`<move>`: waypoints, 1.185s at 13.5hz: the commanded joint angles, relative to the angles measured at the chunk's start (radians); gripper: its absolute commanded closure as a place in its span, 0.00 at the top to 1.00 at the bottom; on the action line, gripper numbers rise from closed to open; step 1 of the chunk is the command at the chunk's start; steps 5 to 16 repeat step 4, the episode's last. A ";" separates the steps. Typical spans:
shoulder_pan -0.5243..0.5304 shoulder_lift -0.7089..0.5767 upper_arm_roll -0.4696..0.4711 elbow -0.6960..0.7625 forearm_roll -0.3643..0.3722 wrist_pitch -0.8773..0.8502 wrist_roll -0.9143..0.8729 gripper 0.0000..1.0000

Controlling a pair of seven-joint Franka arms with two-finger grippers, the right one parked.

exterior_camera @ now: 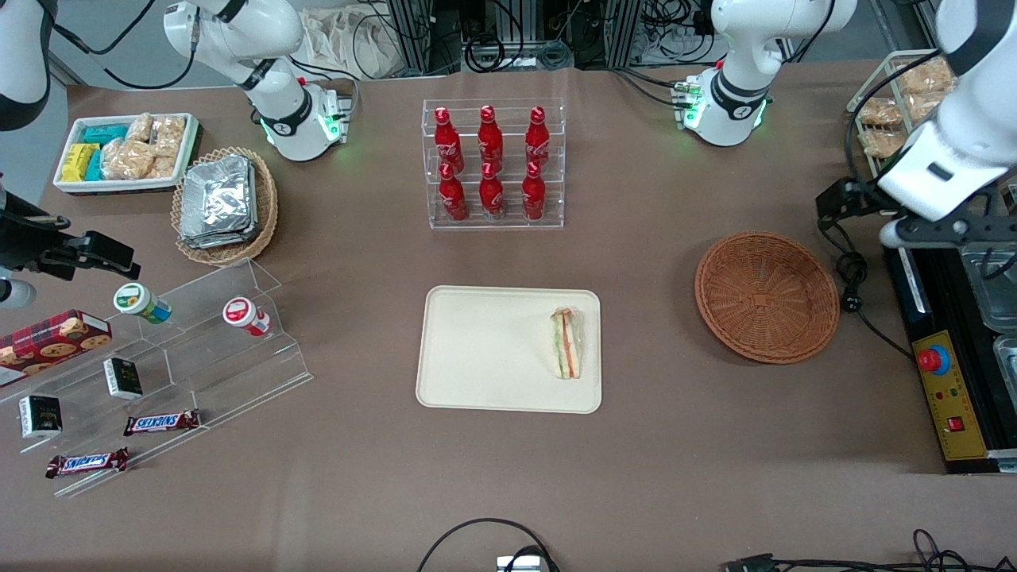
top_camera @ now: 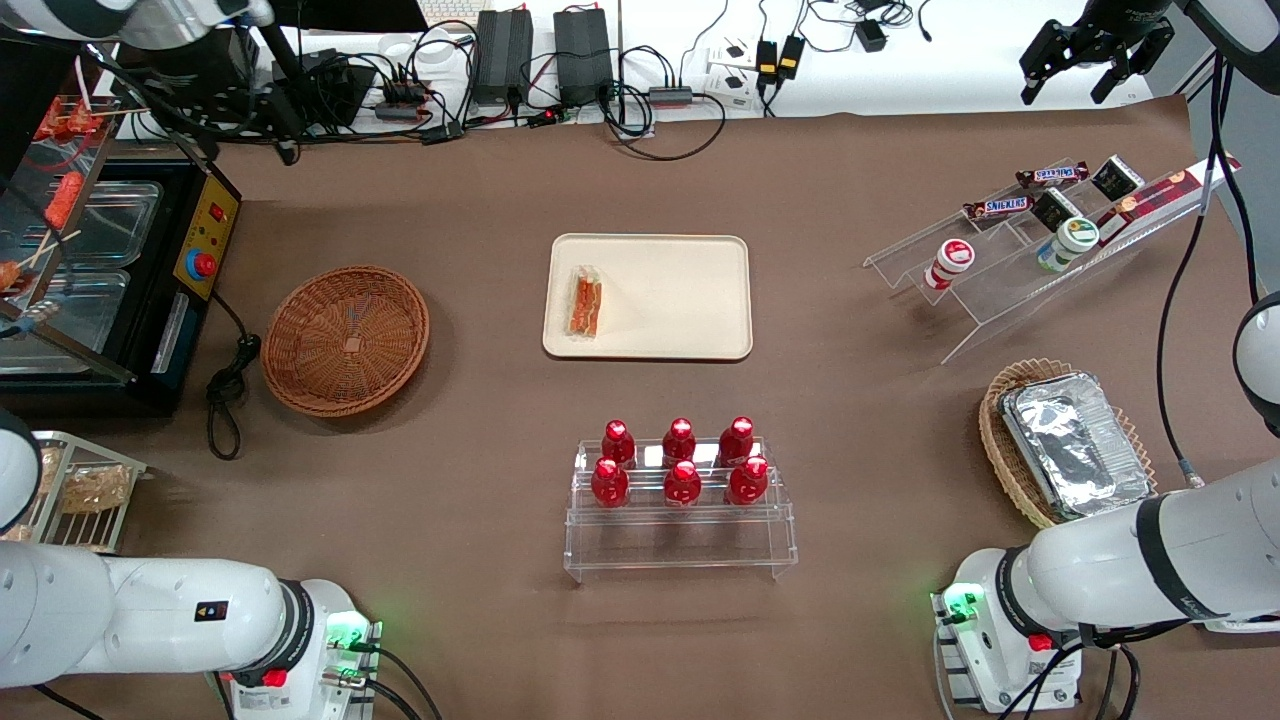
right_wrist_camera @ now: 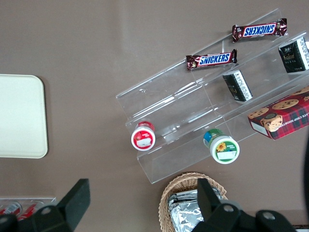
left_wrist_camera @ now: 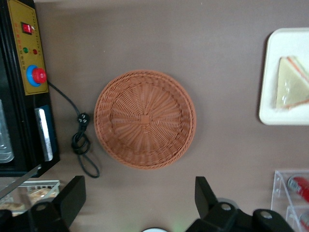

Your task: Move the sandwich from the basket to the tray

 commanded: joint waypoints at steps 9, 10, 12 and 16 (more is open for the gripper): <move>0.010 -0.032 -0.008 0.010 -0.027 -0.053 0.037 1.00; 0.010 -0.032 -0.008 0.010 -0.027 -0.053 0.037 1.00; 0.010 -0.032 -0.008 0.010 -0.027 -0.053 0.037 1.00; 0.010 -0.032 -0.008 0.010 -0.027 -0.053 0.037 1.00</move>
